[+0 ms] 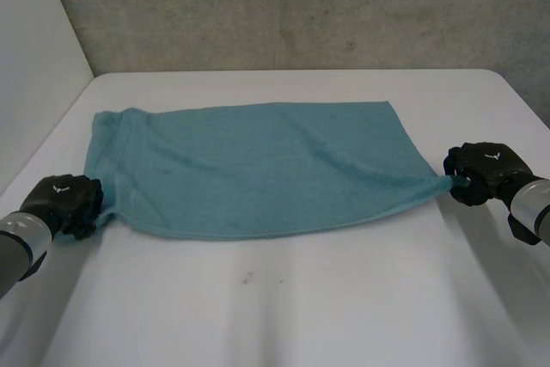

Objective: Fold the laundry

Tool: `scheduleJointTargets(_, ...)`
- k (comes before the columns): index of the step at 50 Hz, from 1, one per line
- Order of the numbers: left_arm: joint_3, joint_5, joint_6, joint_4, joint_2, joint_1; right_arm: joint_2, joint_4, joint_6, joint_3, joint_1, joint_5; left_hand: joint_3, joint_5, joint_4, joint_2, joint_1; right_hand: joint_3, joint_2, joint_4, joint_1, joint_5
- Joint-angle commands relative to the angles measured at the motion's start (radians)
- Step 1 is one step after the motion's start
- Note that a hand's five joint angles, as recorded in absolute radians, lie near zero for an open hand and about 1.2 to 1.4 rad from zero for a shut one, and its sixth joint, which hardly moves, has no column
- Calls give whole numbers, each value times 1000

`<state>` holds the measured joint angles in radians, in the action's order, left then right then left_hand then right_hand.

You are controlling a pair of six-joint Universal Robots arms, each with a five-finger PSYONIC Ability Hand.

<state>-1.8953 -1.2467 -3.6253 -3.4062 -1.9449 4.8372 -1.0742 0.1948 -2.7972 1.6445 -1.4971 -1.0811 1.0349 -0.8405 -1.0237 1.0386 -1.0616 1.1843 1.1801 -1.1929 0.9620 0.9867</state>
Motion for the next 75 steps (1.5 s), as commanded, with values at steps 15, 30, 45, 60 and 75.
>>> scheduleJointTargets(15, -114, -3, -19, 1, 317, -8, -191, -400, 318, -49, 30, -19, 361, -381, -373, 358, -335, 212, 216, -203, 434, 235)
scheduleJointTargets(30, -186, 23, -265, 416, 541, 45, -444, -851, 837, 86, 302, -22, 361, -381, -373, 358, -335, 212, 216, -203, 434, 235)
scheduleJointTargets(45, 44, 190, -237, 150, 284, -25, -215, -620, 532, -101, 186, 3, 361, -381, -373, 358, -335, 212, 216, -203, 434, 235)
scheduleJointTargets(60, 619, 6, -188, 45, -265, -158, 230, -399, 274, -581, -37, -273, 361, -381, -373, 358, -335, 212, 216, -203, 434, 235)
scheduleJointTargets(75, 845, 12, -145, -68, -482, -221, 441, -235, 252, -824, -132, -382, 39, -59, -50, 35, -12, -619, -615, 628, -397, -596)
